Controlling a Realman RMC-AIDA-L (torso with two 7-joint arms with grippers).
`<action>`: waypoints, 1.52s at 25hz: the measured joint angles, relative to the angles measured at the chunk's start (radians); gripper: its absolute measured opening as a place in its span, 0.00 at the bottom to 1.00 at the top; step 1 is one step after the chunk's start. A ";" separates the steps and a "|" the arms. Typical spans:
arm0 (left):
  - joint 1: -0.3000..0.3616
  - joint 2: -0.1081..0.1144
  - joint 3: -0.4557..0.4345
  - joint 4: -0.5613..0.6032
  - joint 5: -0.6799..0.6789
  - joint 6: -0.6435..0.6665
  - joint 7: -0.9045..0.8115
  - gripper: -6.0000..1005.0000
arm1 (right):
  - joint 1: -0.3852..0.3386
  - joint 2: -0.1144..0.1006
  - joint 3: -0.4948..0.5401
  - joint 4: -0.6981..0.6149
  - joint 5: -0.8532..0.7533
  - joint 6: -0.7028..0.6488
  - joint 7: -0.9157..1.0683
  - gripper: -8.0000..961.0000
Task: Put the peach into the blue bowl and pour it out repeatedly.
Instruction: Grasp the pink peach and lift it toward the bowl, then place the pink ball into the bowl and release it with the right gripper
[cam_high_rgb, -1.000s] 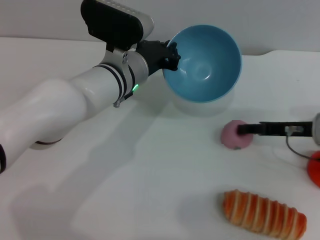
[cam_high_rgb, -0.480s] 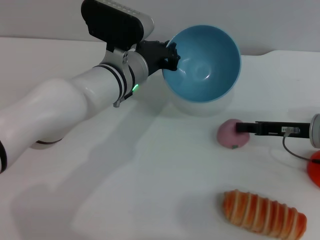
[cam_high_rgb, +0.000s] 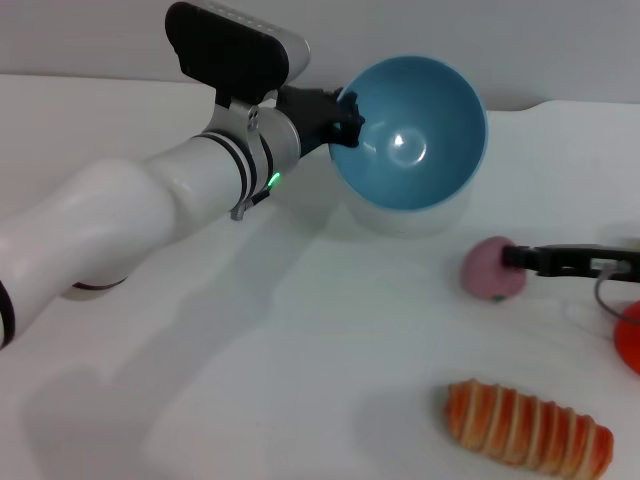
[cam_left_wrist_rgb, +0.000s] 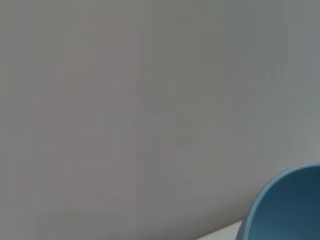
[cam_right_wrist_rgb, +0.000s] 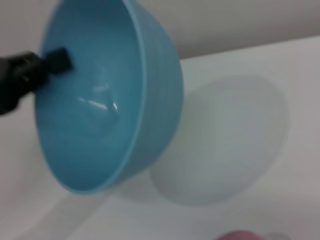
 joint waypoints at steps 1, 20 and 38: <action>0.000 0.001 -0.002 -0.003 0.000 0.014 -0.006 0.01 | -0.040 0.003 0.003 -0.072 0.007 -0.055 -0.006 0.06; -0.112 0.004 -0.080 -0.138 0.041 0.369 -0.163 0.01 | -0.171 -0.002 0.083 -0.430 0.288 -0.513 -0.009 0.05; -0.116 0.002 -0.004 -0.121 0.040 0.403 -0.226 0.01 | -0.013 -0.002 0.033 -0.138 0.132 -0.271 -0.108 0.14</action>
